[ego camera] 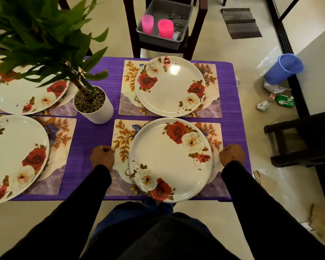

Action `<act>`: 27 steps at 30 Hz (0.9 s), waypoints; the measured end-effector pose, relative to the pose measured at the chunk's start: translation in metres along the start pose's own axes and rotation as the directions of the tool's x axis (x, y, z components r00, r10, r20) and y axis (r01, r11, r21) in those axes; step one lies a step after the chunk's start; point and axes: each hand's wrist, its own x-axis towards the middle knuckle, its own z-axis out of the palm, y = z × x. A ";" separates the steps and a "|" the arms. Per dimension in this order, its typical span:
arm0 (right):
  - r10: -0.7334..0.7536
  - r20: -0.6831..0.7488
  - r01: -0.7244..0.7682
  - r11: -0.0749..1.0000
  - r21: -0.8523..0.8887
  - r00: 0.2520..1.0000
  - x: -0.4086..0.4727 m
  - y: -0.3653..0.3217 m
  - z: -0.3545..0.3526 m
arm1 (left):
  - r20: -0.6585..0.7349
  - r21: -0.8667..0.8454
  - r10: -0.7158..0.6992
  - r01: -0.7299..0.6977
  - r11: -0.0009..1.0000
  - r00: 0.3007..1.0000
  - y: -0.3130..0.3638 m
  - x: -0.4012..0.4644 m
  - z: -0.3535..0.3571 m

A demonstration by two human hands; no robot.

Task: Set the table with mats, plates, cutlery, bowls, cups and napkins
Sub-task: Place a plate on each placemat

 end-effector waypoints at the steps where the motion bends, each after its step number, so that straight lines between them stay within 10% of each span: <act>1: -0.001 0.001 0.001 1.000 -0.001 1.000 -0.001 0.000 0.000 | -0.006 -0.001 -0.002 0.002 1.000 1.000 0.000 -0.001 0.001; 19: 0.037 0.009 -0.038 0.998 0.057 0.999 -0.007 -0.002 0.003 | -0.092 0.061 0.003 0.002 0.998 0.996 0.003 -0.004 -0.001; 27: -0.028 -0.083 0.046 0.973 0.228 0.996 0.004 -0.032 -0.001 | -0.099 0.018 0.455 -0.456 0.890 0.885 0.060 -0.013 0.032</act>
